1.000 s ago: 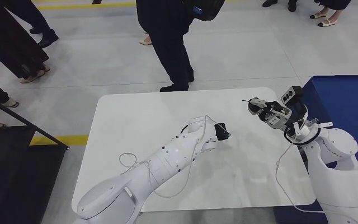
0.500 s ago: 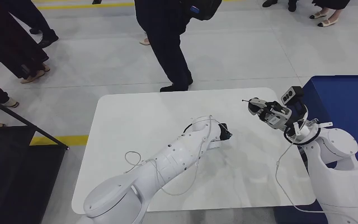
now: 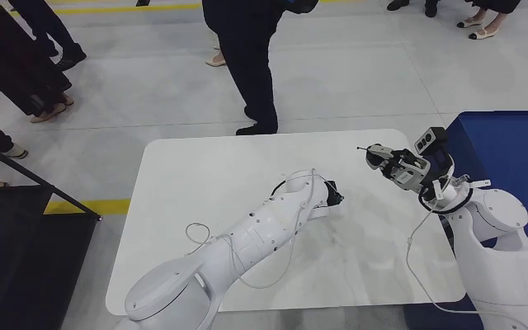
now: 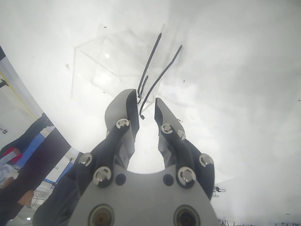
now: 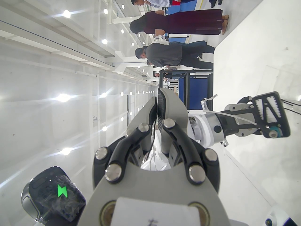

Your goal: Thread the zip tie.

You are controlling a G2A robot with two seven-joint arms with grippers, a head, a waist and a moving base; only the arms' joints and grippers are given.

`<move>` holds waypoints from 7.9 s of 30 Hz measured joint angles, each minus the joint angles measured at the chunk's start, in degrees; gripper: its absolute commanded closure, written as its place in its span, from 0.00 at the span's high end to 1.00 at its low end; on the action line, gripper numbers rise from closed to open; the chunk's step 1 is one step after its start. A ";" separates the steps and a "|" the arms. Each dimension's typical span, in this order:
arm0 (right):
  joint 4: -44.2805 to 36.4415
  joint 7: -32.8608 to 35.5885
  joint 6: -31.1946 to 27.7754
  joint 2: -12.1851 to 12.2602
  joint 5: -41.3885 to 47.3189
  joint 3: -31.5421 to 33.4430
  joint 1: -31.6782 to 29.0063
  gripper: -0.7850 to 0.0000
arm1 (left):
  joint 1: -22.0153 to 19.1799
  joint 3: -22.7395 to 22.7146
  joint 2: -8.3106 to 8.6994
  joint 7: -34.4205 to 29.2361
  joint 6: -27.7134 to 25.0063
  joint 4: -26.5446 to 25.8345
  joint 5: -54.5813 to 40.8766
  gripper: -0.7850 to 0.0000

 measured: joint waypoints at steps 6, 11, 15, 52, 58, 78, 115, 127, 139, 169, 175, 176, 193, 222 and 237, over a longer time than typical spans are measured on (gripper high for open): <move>0.00 0.00 0.00 0.00 0.00 0.00 0.00 0.00 | 0.37 -1.05 0.25 -0.98 0.24 -0.04 0.17 0.18; 0.00 0.00 0.00 0.00 0.00 0.00 0.00 0.00 | 0.62 -1.79 0.47 -1.11 0.56 0.02 0.78 0.17; 0.00 0.00 0.00 0.00 0.00 0.00 0.00 0.00 | 0.82 -2.09 0.45 -1.20 0.37 0.18 1.08 0.15; 0.00 0.00 0.00 0.00 0.00 0.00 0.00 0.00 | 0.97 -6.49 0.96 1.28 -2.31 -0.92 1.39 0.24; 0.00 0.00 0.00 0.00 0.00 0.00 0.00 0.00 | 0.57 -7.10 0.62 2.61 -2.99 0.38 -0.14 0.23; 0.00 0.00 0.00 0.00 0.00 0.00 0.00 0.00 | 2.53 -5.57 -0.71 3.05 -3.78 -3.26 -1.53 0.27; 0.00 0.00 0.00 0.00 0.00 0.00 0.00 0.00 | 2.06 -2.72 -2.85 6.96 -1.24 6.64 -7.10 0.18; 0.00 0.00 0.00 0.00 0.00 0.00 0.00 0.00 | 0.40 -1.71 -5.12 9.24 -3.72 11.41 -8.87 0.18; 0.00 0.00 0.00 0.00 0.00 0.00 0.00 0.00 | -0.63 -1.15 -6.95 10.14 -4.61 16.61 -10.14 0.00; -0.80 -0.96 0.73 0.12 2.45 1.90 0.49 0.00 | 1.98 -3.49 -5.19 7.84 3.51 0.76 -5.19 0.00; 6.10 3.26 11.68 1.88 7.59 10.70 7.10 0.00 | 4.21 -0.91 -4.45 4.66 7.52 -6.87 3.85 0.00; 7.24 3.42 12.71 2.21 6.90 11.79 8.02 0.00 | 4.79 -1.00 -4.21 3.22 8.71 -8.81 4.93 0.00; 11.85 10.43 19.56 5.24 -3.17 12.05 11.80 0.00 | 6.78 4.20 -2.93 -2.20 8.62 -22.79 19.29 0.00; 24.28 38.35 1.94 12.77 -19.42 1.38 19.04 0.00 | 14.40 16.38 -8.59 -5.29 1.86 -18.96 91.10 0.00; 20.33 35.96 -5.22 13.86 -11.54 1.02 16.31 0.00 | 12.33 16.38 -9.29 5.09 -8.47 -13.93 105.38 0.00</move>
